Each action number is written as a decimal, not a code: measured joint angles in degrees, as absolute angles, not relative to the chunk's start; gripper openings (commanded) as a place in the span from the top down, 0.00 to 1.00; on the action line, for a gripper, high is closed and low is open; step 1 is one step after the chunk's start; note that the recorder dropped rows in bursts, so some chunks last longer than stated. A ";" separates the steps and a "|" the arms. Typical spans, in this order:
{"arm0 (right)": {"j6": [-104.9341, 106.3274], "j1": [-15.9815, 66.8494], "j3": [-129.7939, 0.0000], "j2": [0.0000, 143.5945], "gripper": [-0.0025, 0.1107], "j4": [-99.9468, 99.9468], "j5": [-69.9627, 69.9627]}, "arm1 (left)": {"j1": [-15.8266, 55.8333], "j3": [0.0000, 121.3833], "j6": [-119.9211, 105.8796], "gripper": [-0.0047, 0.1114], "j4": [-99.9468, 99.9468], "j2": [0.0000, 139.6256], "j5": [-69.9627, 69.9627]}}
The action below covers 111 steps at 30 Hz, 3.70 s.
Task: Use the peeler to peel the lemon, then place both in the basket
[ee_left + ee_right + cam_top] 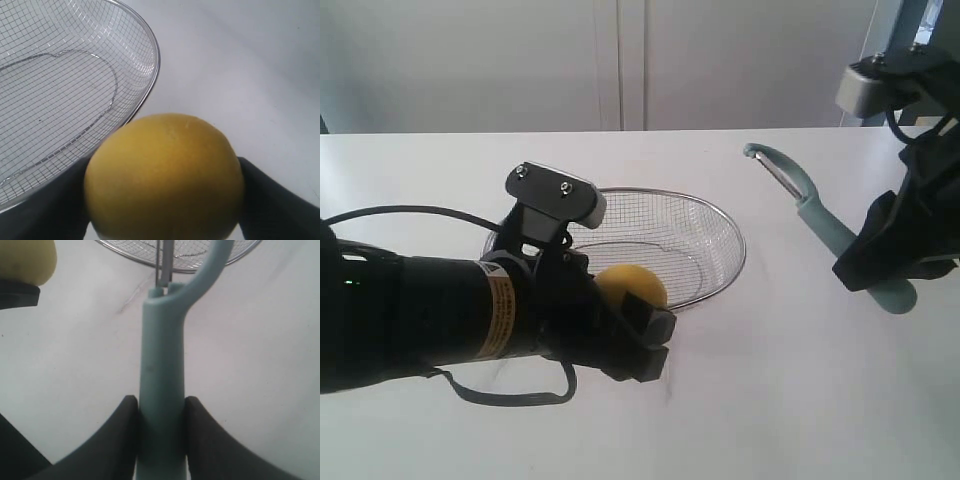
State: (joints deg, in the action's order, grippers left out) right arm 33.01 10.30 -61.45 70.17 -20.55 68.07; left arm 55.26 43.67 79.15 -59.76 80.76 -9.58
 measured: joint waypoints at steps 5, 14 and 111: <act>33.01 10.30 -61.45 70.17 0.98 -20.55 68.07 | 55.26 43.67 76.49 0.96 -59.76 80.76 -9.58; 33.01 10.30 -61.45 70.17 0.98 -20.55 68.07 | 54.57 43.67 72.29 0.96 -65.55 78.94 -10.07; -7.53 47.34 -56.68 80.56 0.98 -0.41 30.05 | 18.68 43.42 93.72 0.96 -92.82 78.84 -55.52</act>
State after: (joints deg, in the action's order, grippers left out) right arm -7.53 47.34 -56.68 80.56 -0.41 30.05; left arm 18.68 43.42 93.72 -92.82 78.84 -55.52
